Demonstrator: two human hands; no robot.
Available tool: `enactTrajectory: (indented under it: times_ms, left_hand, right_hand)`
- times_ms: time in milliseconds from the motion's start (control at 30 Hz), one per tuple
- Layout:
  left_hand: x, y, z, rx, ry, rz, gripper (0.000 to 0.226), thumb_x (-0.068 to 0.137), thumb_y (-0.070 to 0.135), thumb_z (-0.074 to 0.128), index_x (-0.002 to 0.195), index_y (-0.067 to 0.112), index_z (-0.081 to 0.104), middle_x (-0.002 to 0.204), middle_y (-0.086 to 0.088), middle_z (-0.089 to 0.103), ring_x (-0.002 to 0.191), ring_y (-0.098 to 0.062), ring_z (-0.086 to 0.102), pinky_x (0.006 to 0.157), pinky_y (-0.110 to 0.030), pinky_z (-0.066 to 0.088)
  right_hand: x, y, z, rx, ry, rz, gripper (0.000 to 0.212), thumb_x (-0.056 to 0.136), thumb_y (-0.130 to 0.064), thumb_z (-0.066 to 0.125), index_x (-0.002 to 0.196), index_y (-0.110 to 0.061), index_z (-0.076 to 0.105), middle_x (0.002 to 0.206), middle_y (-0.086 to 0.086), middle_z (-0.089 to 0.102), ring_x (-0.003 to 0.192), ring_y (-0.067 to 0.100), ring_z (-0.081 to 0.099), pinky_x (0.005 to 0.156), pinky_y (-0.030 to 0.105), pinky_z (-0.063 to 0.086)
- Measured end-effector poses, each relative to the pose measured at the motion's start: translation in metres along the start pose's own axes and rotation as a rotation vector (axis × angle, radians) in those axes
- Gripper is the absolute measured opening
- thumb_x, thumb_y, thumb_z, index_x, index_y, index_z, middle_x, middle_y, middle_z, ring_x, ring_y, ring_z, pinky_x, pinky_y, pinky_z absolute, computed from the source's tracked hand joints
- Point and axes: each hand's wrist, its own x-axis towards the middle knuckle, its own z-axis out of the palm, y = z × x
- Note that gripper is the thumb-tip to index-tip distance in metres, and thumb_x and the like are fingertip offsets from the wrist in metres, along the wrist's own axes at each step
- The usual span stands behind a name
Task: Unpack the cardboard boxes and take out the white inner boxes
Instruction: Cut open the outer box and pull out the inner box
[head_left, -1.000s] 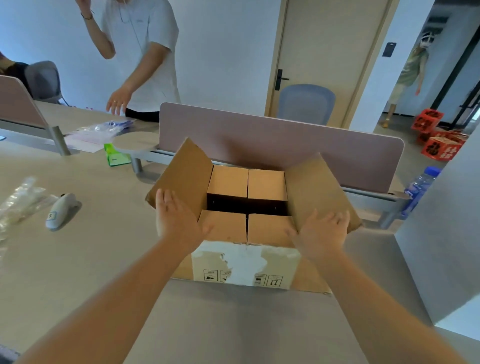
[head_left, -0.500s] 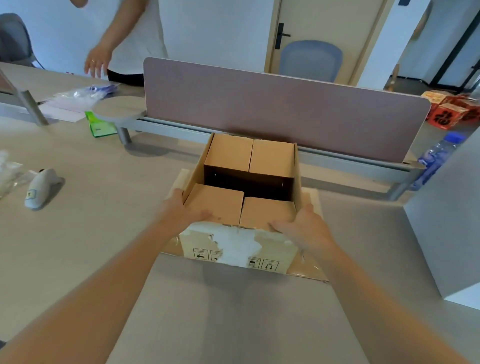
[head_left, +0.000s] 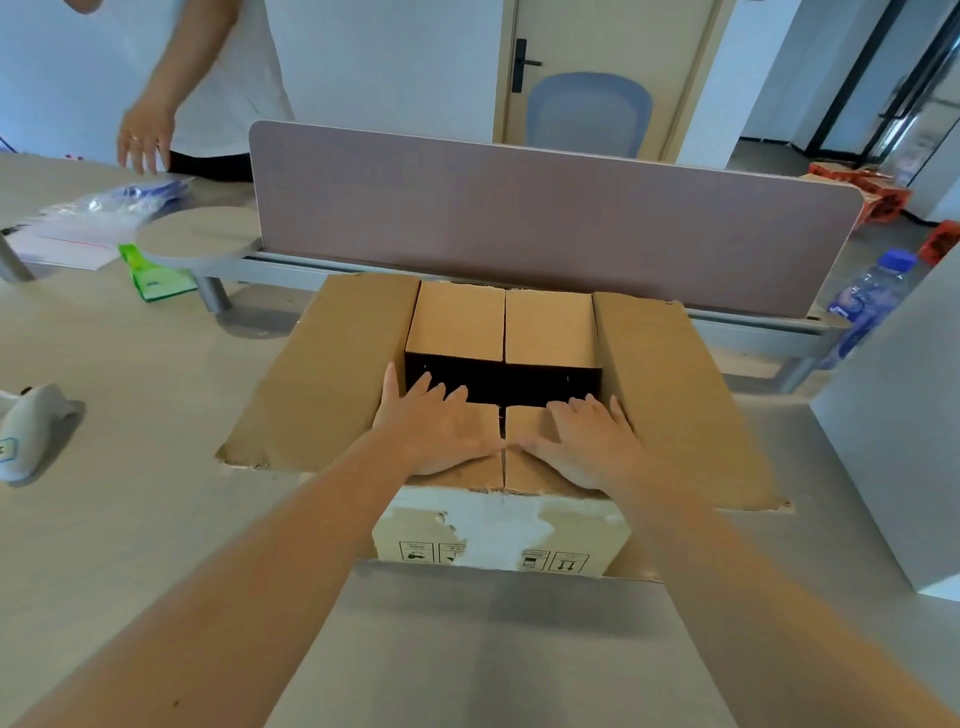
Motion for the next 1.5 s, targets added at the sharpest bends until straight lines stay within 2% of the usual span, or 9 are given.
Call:
enactTrajectory:
  times_ms: [233, 533, 700, 800, 867, 1033, 1133, 1367, 1500]
  left_hand:
    - [0.001, -0.003, 0.002, -0.132, 0.039, 0.023, 0.083, 0.085, 0.070, 0.028, 0.148, 0.017, 0.016, 0.150, -0.009, 0.028, 0.139, -0.027, 0.022, 0.116, -0.048, 0.005]
    - [-0.061, 0.002, -0.043, -0.031, 0.585, 0.043, 0.095, 0.065, 0.073, 0.000, 0.131, 0.023, 0.044, 0.127, 0.000, 0.047, 0.114, -0.021, 0.043, 0.099, -0.035, 0.026]
    - [-0.121, 0.017, -0.056, -0.135, 0.741, -0.033, 0.069, 0.080, 0.054, -0.002, 0.086, 0.022, 0.059, 0.088, -0.001, 0.062, 0.087, -0.024, 0.056, 0.077, -0.033, 0.033]
    - [-0.152, 0.031, -0.048, -0.172, 0.634, -0.139, 0.057, 0.098, 0.047, 0.011, 0.065, 0.018, 0.047, 0.072, -0.002, 0.056, 0.075, -0.023, 0.056, 0.067, -0.029, 0.036]
    - [-0.166, 0.038, -0.036, -0.266, 0.523, -0.197, 0.061, 0.098, 0.046, 0.015, 0.073, 0.011, 0.058, 0.078, -0.006, 0.061, 0.079, -0.023, 0.058, 0.074, -0.032, 0.045]
    - [-0.185, 0.050, -0.007, -0.563, 0.147, -0.287, 0.063, 0.097, 0.052, 0.014, 0.118, 0.013, 0.059, 0.125, -0.011, 0.057, 0.121, -0.026, 0.049, 0.105, -0.037, 0.034]
    - [-0.188, 0.057, 0.004, -0.617, -0.031, -0.271, 0.057, 0.099, 0.048, 0.021, 0.138, 0.013, 0.042, 0.143, -0.009, 0.042, 0.132, -0.024, 0.037, 0.109, -0.035, 0.026]
    - [-0.141, 0.048, -0.022, -0.507, 0.217, -0.126, 0.035, 0.098, 0.036, 0.037, 0.118, 0.015, 0.056, 0.111, -0.003, 0.061, 0.100, -0.014, 0.054, 0.087, -0.026, 0.042]
    - [-0.092, 0.032, -0.040, -0.354, 0.272, -0.075, 0.038, 0.097, 0.036, 0.041, 0.124, 0.014, 0.055, 0.120, -0.003, 0.058, 0.108, -0.016, 0.055, 0.091, -0.029, 0.045]
  right_hand:
    - [0.010, -0.001, 0.000, 0.070, 0.089, 0.016, 0.068, 0.091, -0.058, 0.031, 0.143, -0.014, 0.027, 0.145, 0.012, 0.036, 0.136, 0.028, 0.030, 0.116, 0.044, 0.009]
    - [-0.046, 0.003, -0.051, -0.031, 0.469, -0.145, 0.046, 0.095, -0.048, 0.032, 0.128, -0.020, 0.046, 0.127, 0.003, 0.048, 0.121, 0.023, 0.042, 0.101, 0.036, 0.028]
    - [-0.100, 0.000, -0.066, 0.135, 0.592, -0.347, 0.033, 0.097, -0.037, 0.034, 0.079, -0.018, 0.055, 0.079, -0.002, 0.051, 0.075, 0.019, 0.052, 0.066, 0.032, 0.041]
    - [-0.128, -0.006, -0.065, 0.124, 0.437, -0.353, 0.047, 0.098, -0.039, 0.030, 0.056, -0.019, 0.036, 0.054, -0.004, 0.038, 0.052, 0.015, 0.040, 0.055, 0.028, 0.032]
    - [-0.142, -0.009, -0.057, 0.147, 0.310, -0.335, 0.054, 0.098, -0.044, 0.028, 0.060, -0.013, 0.051, 0.055, 0.000, 0.046, 0.054, 0.016, 0.047, 0.056, 0.027, 0.035]
    - [-0.151, -0.004, -0.013, 0.183, -0.038, -0.208, 0.056, 0.097, -0.051, 0.024, 0.117, -0.013, 0.059, 0.119, 0.004, 0.061, 0.114, 0.021, 0.055, 0.097, 0.034, 0.040]
    - [-0.146, 0.004, 0.009, 0.173, -0.135, -0.180, 0.052, 0.098, -0.048, 0.028, 0.121, -0.010, 0.056, 0.118, 0.007, 0.057, 0.118, 0.024, 0.051, 0.093, 0.033, 0.039]
    - [-0.116, 0.015, -0.002, 0.314, 0.071, -0.254, 0.034, 0.097, -0.037, 0.038, 0.111, -0.014, 0.060, 0.096, -0.002, 0.060, 0.092, 0.013, 0.057, 0.081, 0.024, 0.043]
    - [-0.078, 0.015, -0.023, 0.350, 0.204, -0.234, 0.030, 0.097, -0.031, 0.041, 0.110, -0.013, 0.061, 0.101, 0.001, 0.062, 0.096, 0.014, 0.058, 0.085, 0.027, 0.047]
